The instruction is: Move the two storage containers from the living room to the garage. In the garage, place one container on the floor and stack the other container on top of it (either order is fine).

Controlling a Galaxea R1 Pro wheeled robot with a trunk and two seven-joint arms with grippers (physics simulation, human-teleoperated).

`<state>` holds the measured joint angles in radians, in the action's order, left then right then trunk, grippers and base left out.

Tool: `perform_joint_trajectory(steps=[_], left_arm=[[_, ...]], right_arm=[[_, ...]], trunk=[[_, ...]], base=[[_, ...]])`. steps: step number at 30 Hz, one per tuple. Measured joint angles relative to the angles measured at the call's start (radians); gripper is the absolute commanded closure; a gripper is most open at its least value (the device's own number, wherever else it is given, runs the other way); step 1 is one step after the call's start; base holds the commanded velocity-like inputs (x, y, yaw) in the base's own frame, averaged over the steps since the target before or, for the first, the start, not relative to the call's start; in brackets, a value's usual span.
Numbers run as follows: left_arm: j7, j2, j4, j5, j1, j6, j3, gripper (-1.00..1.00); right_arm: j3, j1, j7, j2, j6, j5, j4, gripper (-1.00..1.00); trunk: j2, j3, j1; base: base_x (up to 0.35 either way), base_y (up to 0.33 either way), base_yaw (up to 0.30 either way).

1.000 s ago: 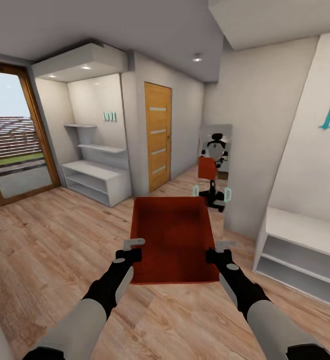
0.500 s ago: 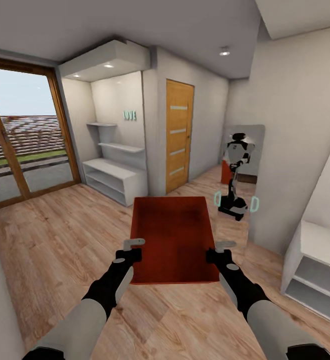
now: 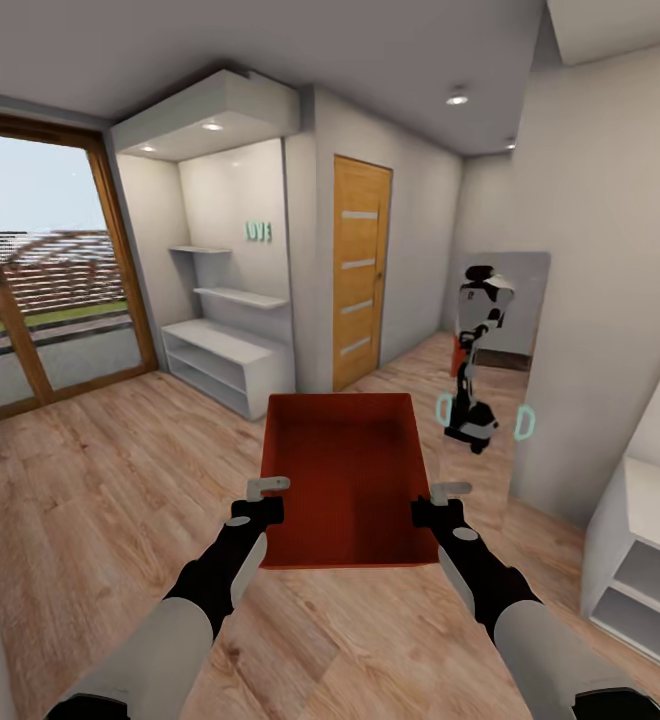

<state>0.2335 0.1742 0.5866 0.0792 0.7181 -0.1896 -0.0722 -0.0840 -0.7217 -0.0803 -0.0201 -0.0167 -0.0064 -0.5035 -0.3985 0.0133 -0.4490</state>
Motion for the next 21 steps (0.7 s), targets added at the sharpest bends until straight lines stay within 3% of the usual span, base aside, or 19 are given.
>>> perform_joint_trajectory(steps=[9,21], left_arm=[[0.0,0.0,0.0,-0.001,0.0,0.0,0.0,1.0],[0.0,0.0,0.001,0.0,0.0,0.0,0.0,1.0]], right_arm=[[0.0,0.0,0.0,0.0,0.003,-0.001,0.002,1.0],[0.0,0.0,0.0,0.0,0.001,-0.001,0.0,1.0]], trunk=[[0.0,0.0,0.0],[0.0,0.001,0.0]], base=[[0.322,0.0,0.026],[0.322,0.0,0.246]])
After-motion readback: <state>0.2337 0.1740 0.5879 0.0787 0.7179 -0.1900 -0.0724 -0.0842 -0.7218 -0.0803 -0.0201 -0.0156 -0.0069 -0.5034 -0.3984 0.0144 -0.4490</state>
